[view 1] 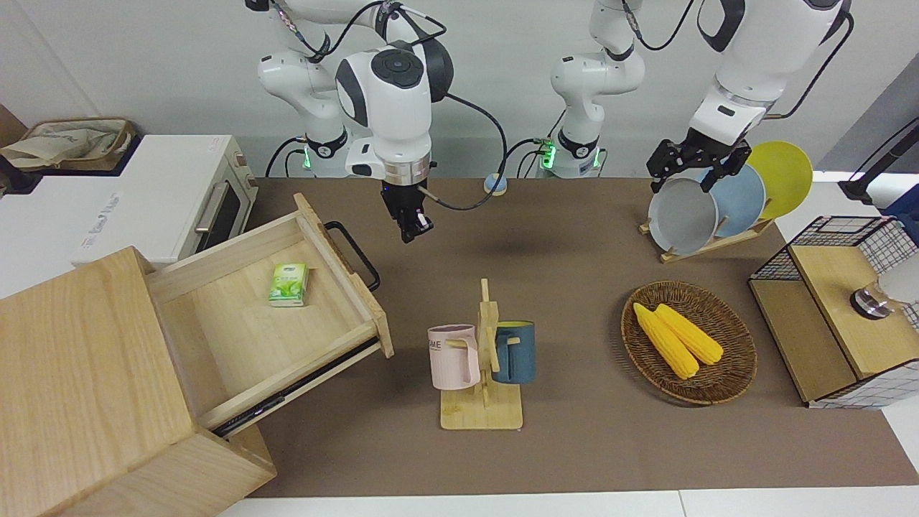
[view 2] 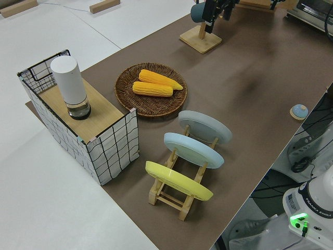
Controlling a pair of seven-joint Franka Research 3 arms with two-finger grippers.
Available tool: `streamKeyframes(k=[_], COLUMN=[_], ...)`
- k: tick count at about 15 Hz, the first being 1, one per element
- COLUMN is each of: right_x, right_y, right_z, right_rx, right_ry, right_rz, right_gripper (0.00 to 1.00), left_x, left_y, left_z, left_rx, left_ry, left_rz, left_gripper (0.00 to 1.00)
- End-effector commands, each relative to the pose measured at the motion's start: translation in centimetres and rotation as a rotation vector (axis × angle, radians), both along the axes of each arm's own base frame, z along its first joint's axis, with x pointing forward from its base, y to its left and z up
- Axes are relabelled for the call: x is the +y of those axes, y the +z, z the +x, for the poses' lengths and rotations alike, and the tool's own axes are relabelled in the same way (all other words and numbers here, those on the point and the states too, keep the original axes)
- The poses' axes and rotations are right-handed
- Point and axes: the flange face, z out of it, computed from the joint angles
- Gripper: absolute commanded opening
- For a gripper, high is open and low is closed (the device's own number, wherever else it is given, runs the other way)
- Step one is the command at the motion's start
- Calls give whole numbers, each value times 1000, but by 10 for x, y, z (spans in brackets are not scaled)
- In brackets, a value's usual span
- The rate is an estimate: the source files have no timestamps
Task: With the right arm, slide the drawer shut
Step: 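Move the right gripper up to the front face of the open drawer, then push the drawer front away from the robot with the right gripper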
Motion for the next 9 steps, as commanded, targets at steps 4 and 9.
streamKeyframes(k=[4,9], right_x=[-25,-48], right_y=[-2,-7], right_z=[19,32], right_rx=[-18,-11], right_ry=[51,54], right_rz=[-12,-18], right_gripper=[0,0], left_x=[2,2], left_y=[5,5], left_z=[-4,-4], left_rx=[1,1], left_ry=[-2,-2], left_rz=[14,14], left_gripper=[995,998])
